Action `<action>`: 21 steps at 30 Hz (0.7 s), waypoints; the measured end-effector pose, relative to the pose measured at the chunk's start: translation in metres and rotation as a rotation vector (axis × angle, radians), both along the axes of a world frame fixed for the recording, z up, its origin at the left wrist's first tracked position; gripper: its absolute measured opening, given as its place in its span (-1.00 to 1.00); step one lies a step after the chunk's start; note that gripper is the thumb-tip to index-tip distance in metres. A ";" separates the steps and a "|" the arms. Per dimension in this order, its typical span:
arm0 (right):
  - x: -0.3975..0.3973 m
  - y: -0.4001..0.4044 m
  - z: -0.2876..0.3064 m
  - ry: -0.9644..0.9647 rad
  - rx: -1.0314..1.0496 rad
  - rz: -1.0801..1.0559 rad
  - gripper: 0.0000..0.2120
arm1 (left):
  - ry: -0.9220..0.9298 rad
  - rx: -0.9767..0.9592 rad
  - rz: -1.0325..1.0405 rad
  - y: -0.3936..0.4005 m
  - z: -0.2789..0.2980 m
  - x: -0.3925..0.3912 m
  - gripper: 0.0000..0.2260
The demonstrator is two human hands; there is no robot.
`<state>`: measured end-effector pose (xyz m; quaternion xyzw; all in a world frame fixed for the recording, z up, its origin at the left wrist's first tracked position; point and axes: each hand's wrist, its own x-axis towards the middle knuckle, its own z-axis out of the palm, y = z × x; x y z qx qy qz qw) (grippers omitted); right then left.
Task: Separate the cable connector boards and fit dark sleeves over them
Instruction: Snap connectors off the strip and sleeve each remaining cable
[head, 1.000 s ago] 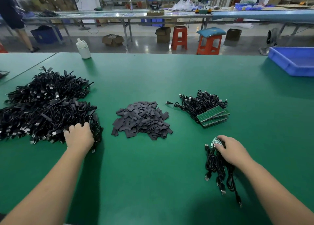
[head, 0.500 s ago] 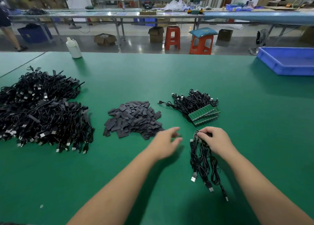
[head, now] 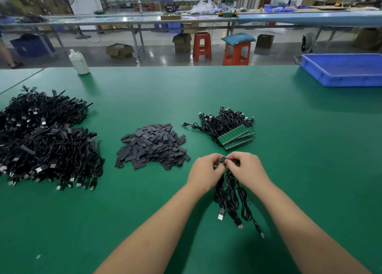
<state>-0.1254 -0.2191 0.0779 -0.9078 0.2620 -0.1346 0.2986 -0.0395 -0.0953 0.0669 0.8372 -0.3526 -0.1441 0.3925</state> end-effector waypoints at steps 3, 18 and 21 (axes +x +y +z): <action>0.000 -0.002 -0.001 0.013 -0.019 0.002 -0.87 | -0.089 0.031 0.037 -0.001 0.001 -0.002 -0.84; 0.004 0.000 -0.008 0.075 -0.175 -0.068 -0.82 | -0.253 0.083 0.188 -0.013 -0.005 -0.017 -0.87; 0.000 -0.016 -0.009 0.085 -0.181 -0.111 -0.83 | -0.064 -0.053 0.216 -0.005 -0.006 -0.008 -0.89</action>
